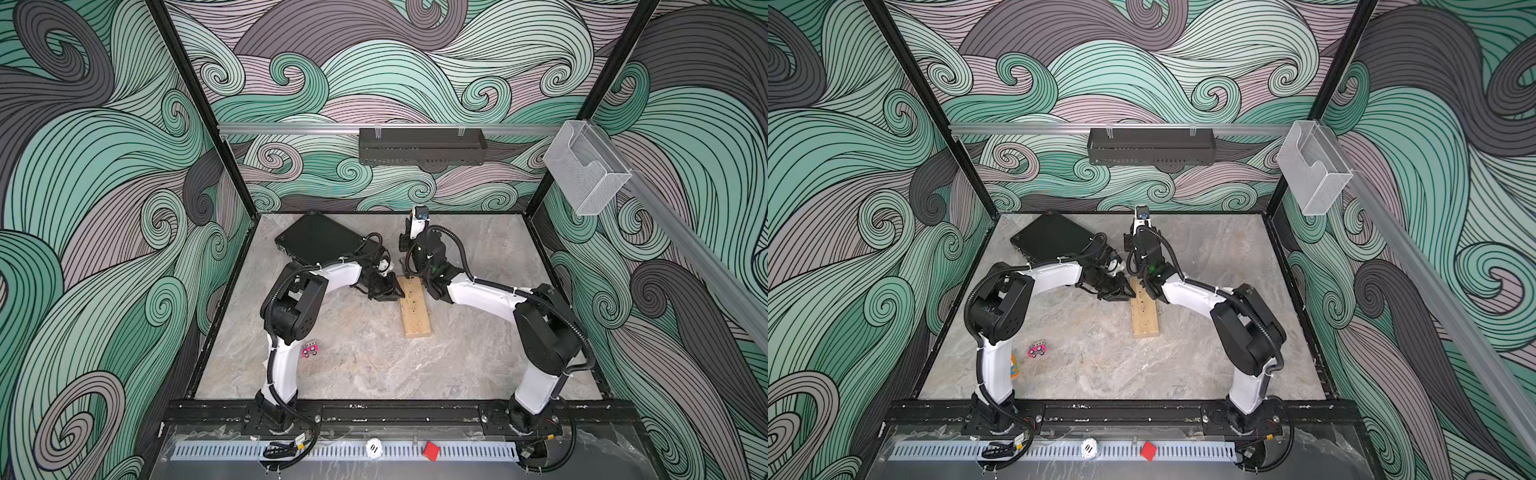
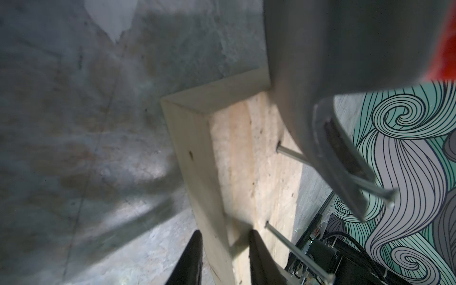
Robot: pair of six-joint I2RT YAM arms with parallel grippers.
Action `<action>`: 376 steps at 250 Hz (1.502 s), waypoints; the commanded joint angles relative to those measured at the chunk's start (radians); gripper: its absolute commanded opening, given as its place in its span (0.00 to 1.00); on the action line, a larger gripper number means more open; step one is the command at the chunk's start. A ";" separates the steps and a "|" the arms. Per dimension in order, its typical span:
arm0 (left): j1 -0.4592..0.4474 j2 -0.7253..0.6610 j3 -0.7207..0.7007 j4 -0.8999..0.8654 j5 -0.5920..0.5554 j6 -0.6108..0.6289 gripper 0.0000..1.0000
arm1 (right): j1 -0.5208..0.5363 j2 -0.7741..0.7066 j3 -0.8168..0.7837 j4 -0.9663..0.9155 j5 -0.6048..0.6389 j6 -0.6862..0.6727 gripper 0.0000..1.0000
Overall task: Use a claw hammer to pull out a nail
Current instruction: Remove the nail from the mounting plate.
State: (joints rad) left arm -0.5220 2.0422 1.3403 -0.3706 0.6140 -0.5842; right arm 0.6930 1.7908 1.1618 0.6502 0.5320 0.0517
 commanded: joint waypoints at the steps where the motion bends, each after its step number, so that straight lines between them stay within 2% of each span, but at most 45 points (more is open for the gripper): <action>1: -0.003 0.047 0.010 -0.059 -0.050 0.005 0.30 | 0.008 -0.061 -0.003 0.114 0.038 -0.008 0.00; 42: -0.004 0.050 0.010 -0.059 -0.048 0.005 0.30 | 0.015 -0.068 0.014 0.079 0.054 -0.012 0.00; 84: -0.004 0.053 0.016 -0.067 -0.046 0.004 0.28 | 0.015 -0.065 0.087 -0.088 0.052 -0.001 0.00; 159: -0.004 0.058 0.017 -0.077 -0.042 0.004 0.27 | 0.014 -0.036 0.128 -0.169 0.066 -0.002 0.00; 204: -0.004 0.064 0.018 -0.077 -0.035 0.002 0.27 | 0.013 -0.005 0.170 -0.171 0.065 -0.033 0.00; 266: -0.003 0.070 0.017 -0.076 -0.027 0.000 0.26 | 0.011 0.047 0.198 -0.064 0.055 -0.035 0.00; 376: -0.003 0.084 0.026 -0.077 -0.022 -0.002 0.26 | 0.011 -0.021 0.128 -0.057 0.087 -0.036 0.00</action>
State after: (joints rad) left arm -0.5220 2.0628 1.3640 -0.3798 0.6460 -0.5869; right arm 0.7029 1.8408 1.2903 0.4908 0.5812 0.0284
